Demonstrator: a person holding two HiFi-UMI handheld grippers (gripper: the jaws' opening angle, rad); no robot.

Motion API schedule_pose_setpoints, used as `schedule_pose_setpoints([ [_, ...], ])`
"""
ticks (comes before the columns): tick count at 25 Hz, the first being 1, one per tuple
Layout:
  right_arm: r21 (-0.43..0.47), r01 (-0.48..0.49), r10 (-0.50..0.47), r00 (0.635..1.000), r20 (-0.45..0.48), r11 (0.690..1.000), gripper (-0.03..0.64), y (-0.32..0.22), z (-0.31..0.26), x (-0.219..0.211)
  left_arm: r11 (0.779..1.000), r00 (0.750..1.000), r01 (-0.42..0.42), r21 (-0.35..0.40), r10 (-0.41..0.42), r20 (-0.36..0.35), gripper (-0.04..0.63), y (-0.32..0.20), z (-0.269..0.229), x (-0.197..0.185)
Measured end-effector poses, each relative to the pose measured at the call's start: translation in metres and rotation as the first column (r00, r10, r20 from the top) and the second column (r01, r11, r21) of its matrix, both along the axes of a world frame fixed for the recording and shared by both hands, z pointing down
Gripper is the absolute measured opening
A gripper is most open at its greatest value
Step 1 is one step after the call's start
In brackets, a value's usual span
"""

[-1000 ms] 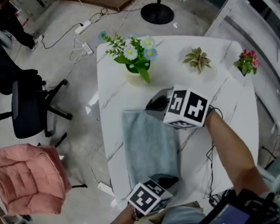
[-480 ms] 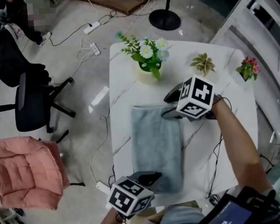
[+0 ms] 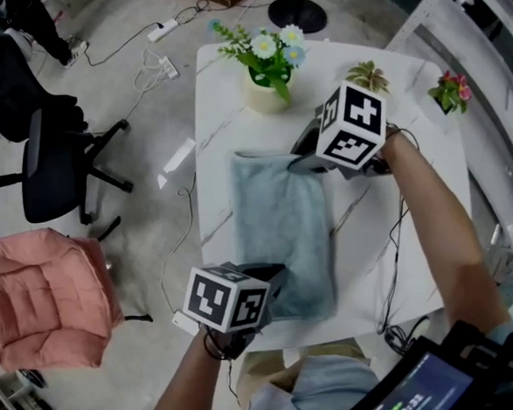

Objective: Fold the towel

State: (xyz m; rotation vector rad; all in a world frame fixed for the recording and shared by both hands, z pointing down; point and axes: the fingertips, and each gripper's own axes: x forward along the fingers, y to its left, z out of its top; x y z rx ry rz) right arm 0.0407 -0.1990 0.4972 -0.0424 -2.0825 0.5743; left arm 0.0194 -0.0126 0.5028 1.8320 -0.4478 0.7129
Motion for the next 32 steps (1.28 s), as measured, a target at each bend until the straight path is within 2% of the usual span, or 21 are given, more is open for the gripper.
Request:
schedule_pose_setpoints([
  [4, 0.19, 0.019, -0.022, 1.0, 0.013, 0.982, 0.063, 0.012, -0.048, -0.01, 0.999, 0.999, 0.043, 0.01, -0.042, -0.019, 0.009, 0.002, -0.004, -0.004],
  [8, 0.402, 0.031, -0.035, 0.999, 0.002, 0.915, 0.064, 0.037, -0.098, -0.017, 0.994, 0.993, 0.101, 0.033, -0.098, -0.062, 0.009, 0.007, -0.023, -0.009],
  [11, 0.504, 0.034, -0.039, 0.999, -0.001, 0.863, 0.064, 0.066, -0.124, -0.021, 0.989, 0.986, 0.141, 0.041, -0.136, -0.101, 0.009, 0.021, -0.038, -0.014],
  [16, 0.607, 0.036, -0.049, 0.999, 0.006, 0.794, 0.066, 0.122, -0.146, -0.024, 0.986, 0.986, 0.142, 0.085, -0.133, -0.103, 0.009, 0.053, -0.05, -0.023],
  [24, 0.718, 0.062, -0.1, 0.995, 0.011, 0.694, 0.066, 0.197, -0.141, -0.036, 0.98, 0.984, 0.156, 0.123, -0.144, -0.101, 0.009, 0.101, -0.056, -0.044],
  [32, 0.774, 0.075, -0.102, 0.995, -0.013, 0.628, 0.069, 0.23, -0.108, -0.036, 0.977, 0.982, 0.167, 0.133, -0.152, -0.112, 0.009, 0.123, -0.05, -0.055],
])
